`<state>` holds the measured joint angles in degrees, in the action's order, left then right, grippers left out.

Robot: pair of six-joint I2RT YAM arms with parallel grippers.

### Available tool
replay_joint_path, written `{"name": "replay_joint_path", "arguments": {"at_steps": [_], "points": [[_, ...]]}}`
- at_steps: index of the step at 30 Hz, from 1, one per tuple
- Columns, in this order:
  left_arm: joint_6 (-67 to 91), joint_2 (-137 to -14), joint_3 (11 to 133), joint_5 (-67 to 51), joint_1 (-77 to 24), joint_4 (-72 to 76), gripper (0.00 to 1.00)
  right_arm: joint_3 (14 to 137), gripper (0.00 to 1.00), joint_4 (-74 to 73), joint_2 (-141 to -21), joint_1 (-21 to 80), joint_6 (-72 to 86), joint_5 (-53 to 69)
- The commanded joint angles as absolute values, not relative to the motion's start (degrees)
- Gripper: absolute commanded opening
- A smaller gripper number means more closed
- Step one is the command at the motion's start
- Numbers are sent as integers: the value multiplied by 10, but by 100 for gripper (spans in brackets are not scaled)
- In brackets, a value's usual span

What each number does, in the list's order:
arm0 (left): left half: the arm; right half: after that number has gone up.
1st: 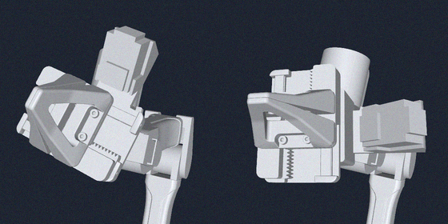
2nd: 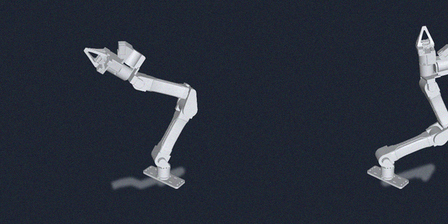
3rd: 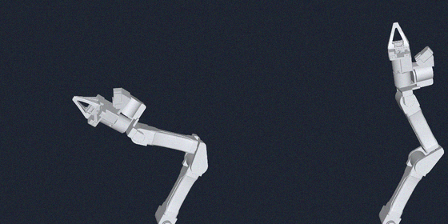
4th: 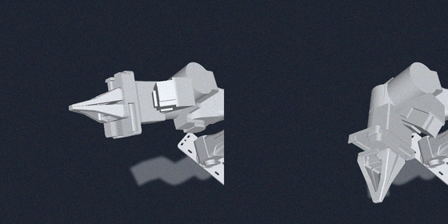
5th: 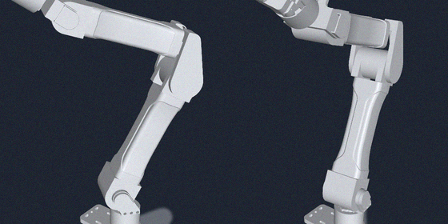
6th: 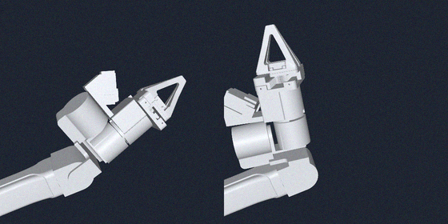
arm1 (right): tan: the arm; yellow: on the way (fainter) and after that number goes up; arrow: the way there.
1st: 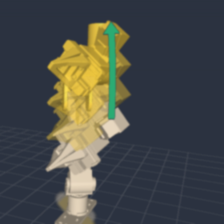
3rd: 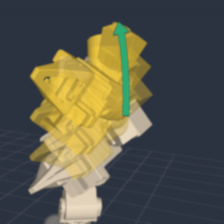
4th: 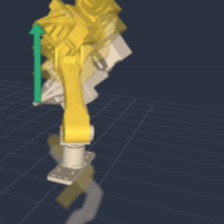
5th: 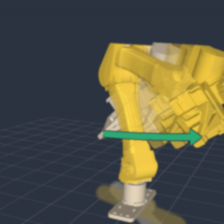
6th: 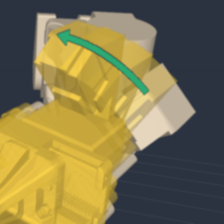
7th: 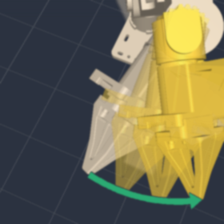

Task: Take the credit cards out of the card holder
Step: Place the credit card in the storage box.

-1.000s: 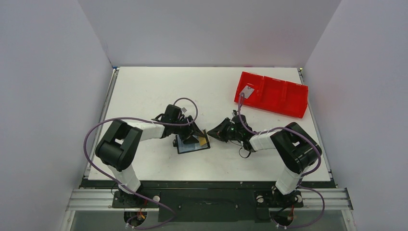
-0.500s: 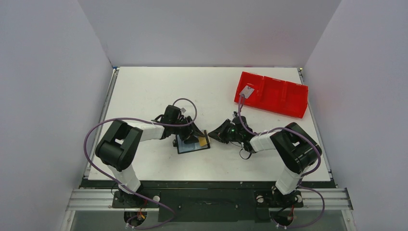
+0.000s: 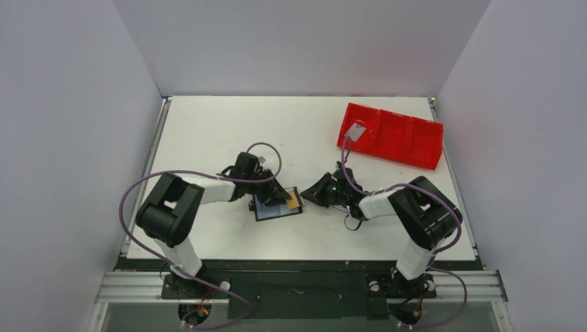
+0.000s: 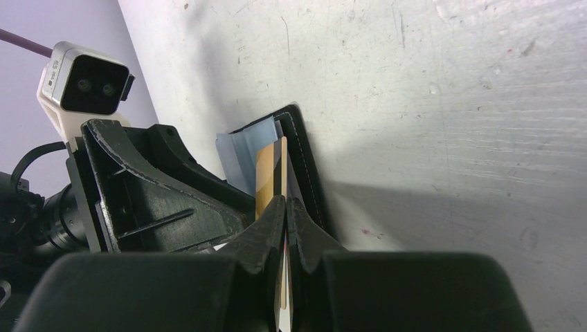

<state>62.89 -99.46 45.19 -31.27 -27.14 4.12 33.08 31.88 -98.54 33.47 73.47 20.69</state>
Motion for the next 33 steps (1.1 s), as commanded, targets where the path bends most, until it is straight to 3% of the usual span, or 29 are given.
{"name": "replay_joint_path", "arguments": {"at_steps": [1, 18, 25, 30, 31, 33], "points": [[642, -966, 454, -318, -272, 89, 25, 330, 0, 334, -974, 351, 725, 212], [683, -966, 445, -323, -271, 124, 18, 344, 0, 291, -957, 374, 699, 188], [655, -963, 454, -315, -272, 84, 0, 356, 0, 270, -945, 373, 687, 185], [614, -958, 467, -302, -272, 39, 0, 367, 0, 253, -937, 371, 677, 182], [610, -957, 471, -300, -272, 29, 0, 368, 1, 251, -933, 370, 676, 181], [602, -953, 474, -300, -270, 21, 0, 367, 12, 244, -925, 365, 673, 180]]}}
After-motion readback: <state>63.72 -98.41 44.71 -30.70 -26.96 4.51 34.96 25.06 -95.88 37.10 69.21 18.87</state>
